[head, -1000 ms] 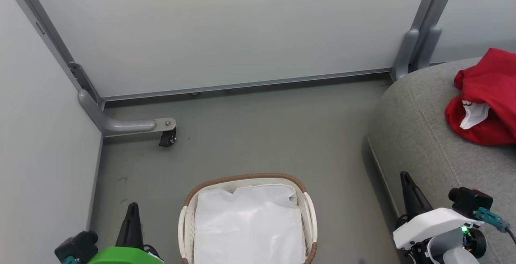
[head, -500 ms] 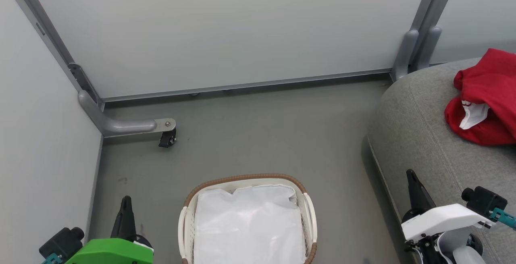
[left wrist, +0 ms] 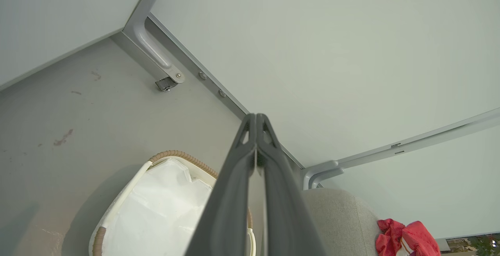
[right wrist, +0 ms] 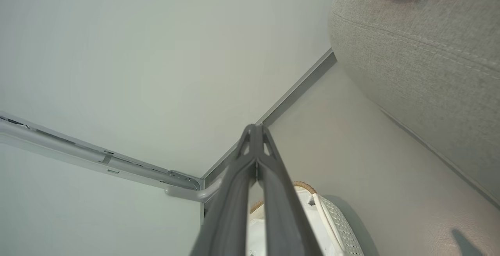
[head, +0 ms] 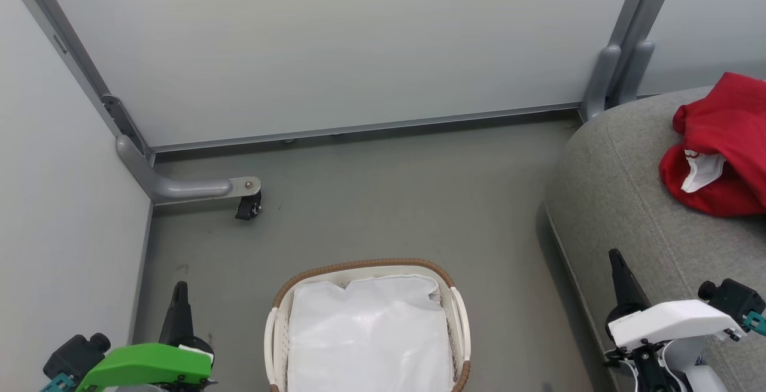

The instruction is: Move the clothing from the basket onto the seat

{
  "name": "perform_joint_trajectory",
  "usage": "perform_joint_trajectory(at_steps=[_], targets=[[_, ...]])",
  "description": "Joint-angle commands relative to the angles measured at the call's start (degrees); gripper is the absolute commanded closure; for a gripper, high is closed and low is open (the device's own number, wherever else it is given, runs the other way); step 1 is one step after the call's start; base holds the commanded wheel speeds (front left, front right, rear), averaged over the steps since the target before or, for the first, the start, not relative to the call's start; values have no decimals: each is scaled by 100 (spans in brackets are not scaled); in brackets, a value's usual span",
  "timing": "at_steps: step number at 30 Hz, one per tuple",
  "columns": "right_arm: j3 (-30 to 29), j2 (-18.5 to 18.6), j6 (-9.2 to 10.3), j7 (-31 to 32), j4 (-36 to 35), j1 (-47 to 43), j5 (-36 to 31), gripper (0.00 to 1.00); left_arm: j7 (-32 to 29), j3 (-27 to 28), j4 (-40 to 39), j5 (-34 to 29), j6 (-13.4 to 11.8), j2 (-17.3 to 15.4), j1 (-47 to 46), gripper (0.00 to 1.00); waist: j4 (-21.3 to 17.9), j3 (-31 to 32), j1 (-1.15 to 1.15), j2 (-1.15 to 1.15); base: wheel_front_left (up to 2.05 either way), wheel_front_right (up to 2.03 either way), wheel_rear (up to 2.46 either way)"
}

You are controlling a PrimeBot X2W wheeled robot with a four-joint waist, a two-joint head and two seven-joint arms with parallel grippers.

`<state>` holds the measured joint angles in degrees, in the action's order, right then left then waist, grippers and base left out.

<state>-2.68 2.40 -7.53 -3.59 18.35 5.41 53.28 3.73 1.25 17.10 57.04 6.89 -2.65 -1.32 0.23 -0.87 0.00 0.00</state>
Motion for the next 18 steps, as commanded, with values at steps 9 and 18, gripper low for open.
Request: perform_joint_trajectory(at_steps=[9, 18], targets=[[-86, 41, 3, 174, -149, 99, 700, 100, -178, 113, -112, 628, 29, -22, -218, 100, -3, 8, 0, 0, 0, 0, 0], [-138, 43, 4, 321, -202, 103, 1239, 100, -324, 185, -150, 1111, 37, -25, -270, 100, -5, 16, 0, 0, 0, 0, 0]])
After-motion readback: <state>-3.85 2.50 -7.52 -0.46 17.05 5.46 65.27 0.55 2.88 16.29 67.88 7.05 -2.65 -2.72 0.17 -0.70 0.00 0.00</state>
